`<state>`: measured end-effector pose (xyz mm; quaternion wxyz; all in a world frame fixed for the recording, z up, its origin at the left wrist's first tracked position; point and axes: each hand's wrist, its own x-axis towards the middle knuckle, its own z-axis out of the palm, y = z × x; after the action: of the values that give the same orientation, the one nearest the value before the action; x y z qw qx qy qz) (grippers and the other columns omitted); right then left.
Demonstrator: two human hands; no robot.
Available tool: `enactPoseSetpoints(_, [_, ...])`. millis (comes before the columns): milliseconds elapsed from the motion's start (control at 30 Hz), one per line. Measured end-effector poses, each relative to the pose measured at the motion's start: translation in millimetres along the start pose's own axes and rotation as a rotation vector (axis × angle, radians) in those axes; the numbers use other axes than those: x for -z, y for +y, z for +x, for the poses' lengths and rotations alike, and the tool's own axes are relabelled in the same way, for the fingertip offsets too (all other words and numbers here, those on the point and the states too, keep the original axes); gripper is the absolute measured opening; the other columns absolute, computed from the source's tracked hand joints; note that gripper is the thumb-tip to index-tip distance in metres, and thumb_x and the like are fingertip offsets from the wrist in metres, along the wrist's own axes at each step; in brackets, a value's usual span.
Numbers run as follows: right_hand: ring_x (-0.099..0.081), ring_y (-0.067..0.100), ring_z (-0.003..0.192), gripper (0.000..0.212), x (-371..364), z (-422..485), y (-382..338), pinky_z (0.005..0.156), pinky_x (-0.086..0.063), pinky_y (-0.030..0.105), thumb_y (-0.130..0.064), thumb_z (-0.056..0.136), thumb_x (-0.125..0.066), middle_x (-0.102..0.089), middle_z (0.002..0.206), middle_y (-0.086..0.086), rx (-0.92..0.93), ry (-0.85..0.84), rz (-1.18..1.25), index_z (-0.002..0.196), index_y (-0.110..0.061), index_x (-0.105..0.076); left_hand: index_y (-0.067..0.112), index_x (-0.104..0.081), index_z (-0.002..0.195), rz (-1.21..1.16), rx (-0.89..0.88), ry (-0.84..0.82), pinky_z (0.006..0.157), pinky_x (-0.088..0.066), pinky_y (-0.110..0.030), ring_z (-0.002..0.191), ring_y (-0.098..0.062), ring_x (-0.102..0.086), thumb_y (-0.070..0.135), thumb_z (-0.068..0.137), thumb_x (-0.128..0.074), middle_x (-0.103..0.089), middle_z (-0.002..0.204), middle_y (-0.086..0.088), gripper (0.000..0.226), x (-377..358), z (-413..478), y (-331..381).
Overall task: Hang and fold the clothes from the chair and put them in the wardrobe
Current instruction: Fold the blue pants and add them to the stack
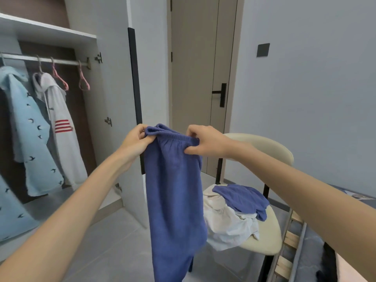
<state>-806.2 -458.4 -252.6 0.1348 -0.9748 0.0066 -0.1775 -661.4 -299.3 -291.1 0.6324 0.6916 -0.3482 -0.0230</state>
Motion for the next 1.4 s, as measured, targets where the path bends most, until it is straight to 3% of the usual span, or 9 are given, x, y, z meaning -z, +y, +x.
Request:
enactPoseSetpoints(200, [-0.052, 0.014, 0.075, 0.024, -14.4, 8.9, -8.5, 0.080, -0.039, 0.040, -0.030, 0.079, -0.071, -0.057, 0.075, -0.011, 0.084, -0.038, 0.087, 0.074, -0.031, -0.048, 0.010, -0.051, 0.109, 0.202, 0.004, 0.046, 0.065, -0.041, -0.013, 0.082, -0.008, -0.053, 0.009, 0.098, -0.049, -0.059, 0.093, -0.003, 0.011, 18.9, -7.1, -6.1])
enactPoseSetpoints(433, [-0.034, 0.018, 0.097, 0.016, -20.3, 24.6, -5.1, 0.083, -0.027, 0.039, -0.028, 0.096, -0.046, -0.049, 0.098, -0.008, 0.230, 0.099, -0.550, 0.103, -0.018, -0.056, 0.019, -0.055, 0.081, -0.042, 0.140, 0.058, 0.070, -0.044, -0.017, 0.075, -0.009, -0.057, -0.003, 0.099, -0.034, -0.065, 0.065, 0.008, 0.036, 28.8, -10.6, -0.2])
enactPoseSetpoints(533, [-0.040, 0.021, 0.099, 0.015, -21.2, 36.2, 0.1, 0.078, -0.024, 0.036, -0.022, 0.097, -0.044, -0.055, 0.102, -0.004, 0.217, 0.140, -0.723, 0.102, -0.016, -0.057, 0.025, -0.057, 0.086, -0.033, 0.162, -0.010, 0.073, -0.047, -0.019, 0.075, -0.006, -0.061, 0.007, 0.100, -0.038, -0.063, 0.082, 0.004, 0.030, 27.7, -19.0, 7.6])
enactPoseSetpoints(733, [-0.048, 0.020, 0.067, 0.022, -25.6, 49.9, 3.0, 0.060, -0.026, 0.029, -0.006, 0.063, -0.073, -0.050, 0.063, -0.005, 0.268, 0.352, -0.940, 0.056, -0.019, -0.056, 0.017, -0.051, 0.108, 0.257, 0.024, -0.006, 0.073, -0.042, -0.017, 0.082, 0.000, -0.052, 0.038, 0.098, -0.047, -0.056, 0.095, 0.007, 0.024, 25.6, -16.6, 3.2])
enactPoseSetpoints(900, [-0.046, 0.030, 0.080, 0.016, -16.6, 47.3, 7.2, 0.056, -0.030, 0.034, -0.012, 0.066, -0.074, -0.053, 0.092, 0.010, 0.210, 0.383, -0.849, 0.060, -0.010, -0.060, 0.005, -0.056, 0.104, 0.355, -0.160, 0.129, 0.066, -0.038, -0.022, 0.079, -0.016, -0.050, 0.039, 0.098, -0.046, -0.057, 0.091, -0.009, 0.036, 24.7, -9.0, 4.8])
enactPoseSetpoints(1033, [-0.056, 0.031, 0.078, 0.010, -13.6, 40.0, 17.4, 0.068, -0.021, 0.035, -0.022, 0.093, -0.051, -0.061, 0.087, 0.007, 0.095, 0.311, -0.858, 0.096, -0.016, -0.059, -0.004, -0.056, 0.094, 0.478, -0.244, 0.159, 0.061, -0.036, -0.024, 0.073, -0.020, -0.047, 0.038, 0.096, -0.051, -0.059, 0.085, -0.022, 0.042, 17.4, -9.2, 1.3])
enactPoseSetpoints(1200, [-0.045, 0.029, 0.054, 0.011, -14.9, 29.6, 26.1, 0.061, -0.023, 0.033, -0.010, 0.090, -0.044, -0.060, 0.069, 0.004, -0.093, 0.618, -0.763, 0.090, -0.017, -0.053, 0.000, -0.051, 0.083, 0.462, -0.302, 0.151, 0.056, -0.033, -0.018, 0.064, -0.018, -0.043, 0.030, 0.096, -0.054, -0.053, 0.073, -0.012, 0.033, 1.1, -12.3, -0.3])
enactPoseSetpoints(1333, [-0.058, 0.033, 0.078, 0.013, -37.4, 8.0, 36.5, 0.055, -0.032, 0.033, -0.023, 0.096, -0.044, -0.056, 0.084, 0.004, -0.144, -0.164, -0.637, 0.103, -0.020, -0.054, 0.006, -0.061, 0.086, 0.723, -0.077, -0.023, 0.056, -0.034, -0.025, 0.074, -0.024, -0.056, 0.035, 0.100, -0.046, -0.063, 0.078, -0.007, 0.035, -6.7, -13.3, -33.4])
enactPoseSetpoints(1400, [-0.059, 0.036, 0.081, 0.018, -34.2, 6.1, 39.4, 0.055, -0.029, 0.034, -0.023, 0.100, -0.038, -0.059, 0.088, 0.010, -0.107, 0.018, -0.679, 0.113, -0.018, -0.049, 0.005, -0.064, 0.089, 0.664, -0.071, 0.102, 0.054, -0.033, -0.022, 0.068, -0.023, -0.054, 0.033, 0.101, -0.043, -0.062, 0.074, -0.007, 0.037, -7.4, -16.3, -41.1])
